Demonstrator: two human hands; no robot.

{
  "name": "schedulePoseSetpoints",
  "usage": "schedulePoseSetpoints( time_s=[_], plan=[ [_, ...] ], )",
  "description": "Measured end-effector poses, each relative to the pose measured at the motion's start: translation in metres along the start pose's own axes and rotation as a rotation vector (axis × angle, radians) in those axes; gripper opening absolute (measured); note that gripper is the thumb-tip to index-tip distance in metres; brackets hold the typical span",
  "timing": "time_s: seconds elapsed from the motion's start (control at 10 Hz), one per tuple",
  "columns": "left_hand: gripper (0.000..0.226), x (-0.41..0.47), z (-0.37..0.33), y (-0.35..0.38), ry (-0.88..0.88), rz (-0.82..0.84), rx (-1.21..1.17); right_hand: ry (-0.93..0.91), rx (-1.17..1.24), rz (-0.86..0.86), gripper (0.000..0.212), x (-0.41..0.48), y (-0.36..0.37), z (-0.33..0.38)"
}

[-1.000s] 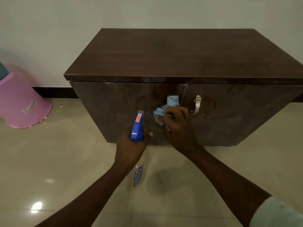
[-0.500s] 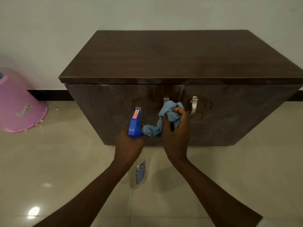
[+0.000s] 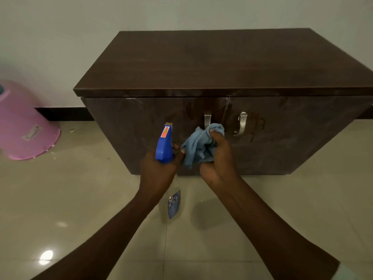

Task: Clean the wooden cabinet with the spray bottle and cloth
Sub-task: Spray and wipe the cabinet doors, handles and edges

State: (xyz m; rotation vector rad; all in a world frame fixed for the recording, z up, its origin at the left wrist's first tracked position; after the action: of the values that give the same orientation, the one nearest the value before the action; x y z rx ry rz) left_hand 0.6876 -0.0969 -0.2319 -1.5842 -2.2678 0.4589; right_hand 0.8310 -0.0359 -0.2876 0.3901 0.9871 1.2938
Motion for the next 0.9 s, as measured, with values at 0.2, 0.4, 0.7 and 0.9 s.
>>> schedulePoseSetpoints(
  time_s=[0.2, 0.4, 0.7, 0.9],
  plan=[
    [0.015, 0.004, 0.006, 0.001, -0.041, -0.017, 0.010, -0.007, -0.256, -0.355, 0.045, 0.016, -0.035, -0.024],
    [0.016, 0.011, 0.012, -0.001, -0.058, -0.062, 0.044, -0.103, -0.244, 0.032, 0.027, -0.022, 0.003, 0.012],
    [0.020, 0.018, 0.006, 0.002, -0.072, -0.096, 0.000, -1.447, -1.489, 0.311, 0.021, -0.054, 0.083, 0.077],
    [0.013, 0.013, 0.010, 0.003, -0.070, -0.065, -0.033, -1.239, -1.582, 0.334, 0.016, -0.028, 0.023, 0.042]
  ],
)
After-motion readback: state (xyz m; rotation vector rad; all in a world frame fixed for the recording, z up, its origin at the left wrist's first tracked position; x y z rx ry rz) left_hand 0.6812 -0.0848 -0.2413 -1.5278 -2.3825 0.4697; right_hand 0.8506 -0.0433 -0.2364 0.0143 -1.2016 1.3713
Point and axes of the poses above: each hand's wrist, its own x-axis towards the middle knuckle, its own y-axis out of the palm, z = x × y, the point moved 8 cm from there along x, towards the middle knuckle, and after that the axes turned 8 degrees about x, right-handed, at the moved point
